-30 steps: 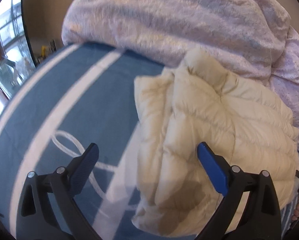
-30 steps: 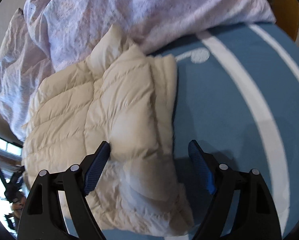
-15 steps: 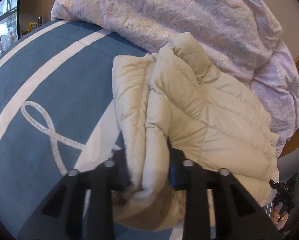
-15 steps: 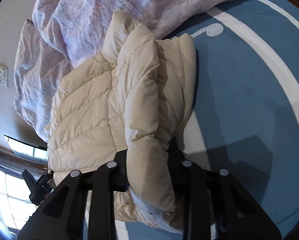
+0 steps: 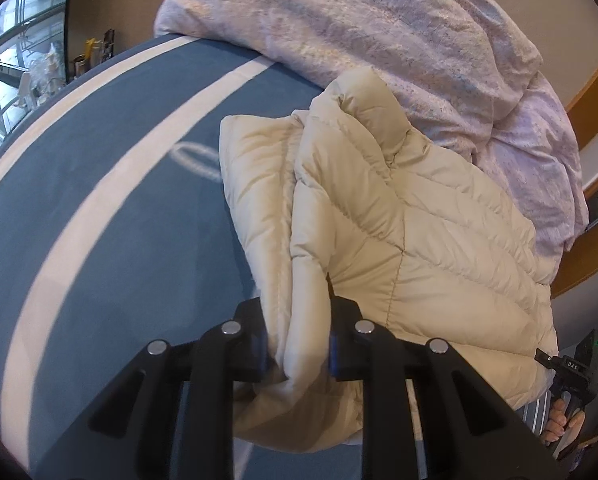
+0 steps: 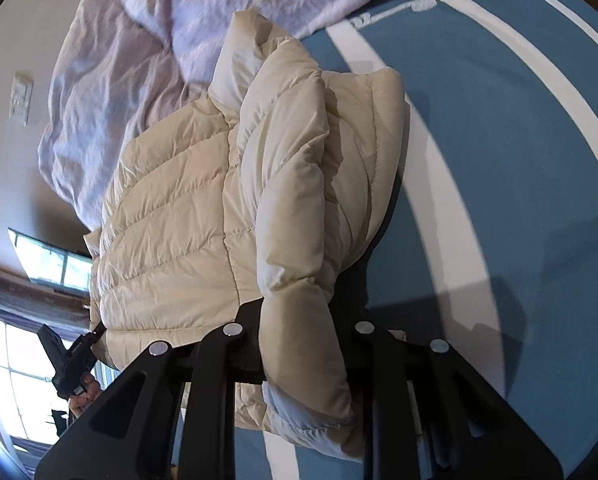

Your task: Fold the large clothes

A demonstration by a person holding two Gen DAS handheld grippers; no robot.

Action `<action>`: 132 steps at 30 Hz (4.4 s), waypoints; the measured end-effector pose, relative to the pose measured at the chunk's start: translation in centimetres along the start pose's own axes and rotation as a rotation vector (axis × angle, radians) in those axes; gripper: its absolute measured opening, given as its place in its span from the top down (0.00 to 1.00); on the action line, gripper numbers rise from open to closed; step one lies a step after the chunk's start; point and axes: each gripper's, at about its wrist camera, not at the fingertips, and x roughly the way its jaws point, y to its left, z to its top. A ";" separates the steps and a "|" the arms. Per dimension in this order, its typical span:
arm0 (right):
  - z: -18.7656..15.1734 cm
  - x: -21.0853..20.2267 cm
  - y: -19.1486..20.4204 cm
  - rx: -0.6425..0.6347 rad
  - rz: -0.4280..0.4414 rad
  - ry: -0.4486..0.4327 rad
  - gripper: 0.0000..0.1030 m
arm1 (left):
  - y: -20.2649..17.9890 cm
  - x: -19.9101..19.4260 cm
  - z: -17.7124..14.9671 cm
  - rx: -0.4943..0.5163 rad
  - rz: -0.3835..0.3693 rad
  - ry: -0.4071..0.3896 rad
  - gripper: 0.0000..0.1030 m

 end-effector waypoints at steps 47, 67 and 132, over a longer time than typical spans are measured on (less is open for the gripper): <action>-10.4 6.3 17.0 -0.581 -0.278 -0.182 0.61 | 3.7 0.1 0.4 -0.158 -0.046 0.030 0.23; -8.8 4.4 16.6 -0.496 -0.189 -0.305 0.61 | 3.5 0.3 0.3 -0.188 -0.067 0.029 0.28; -6.9 9.2 15.5 -0.498 -0.254 -0.215 0.60 | -21.5 -6.8 -1.3 0.169 -0.473 -0.047 0.83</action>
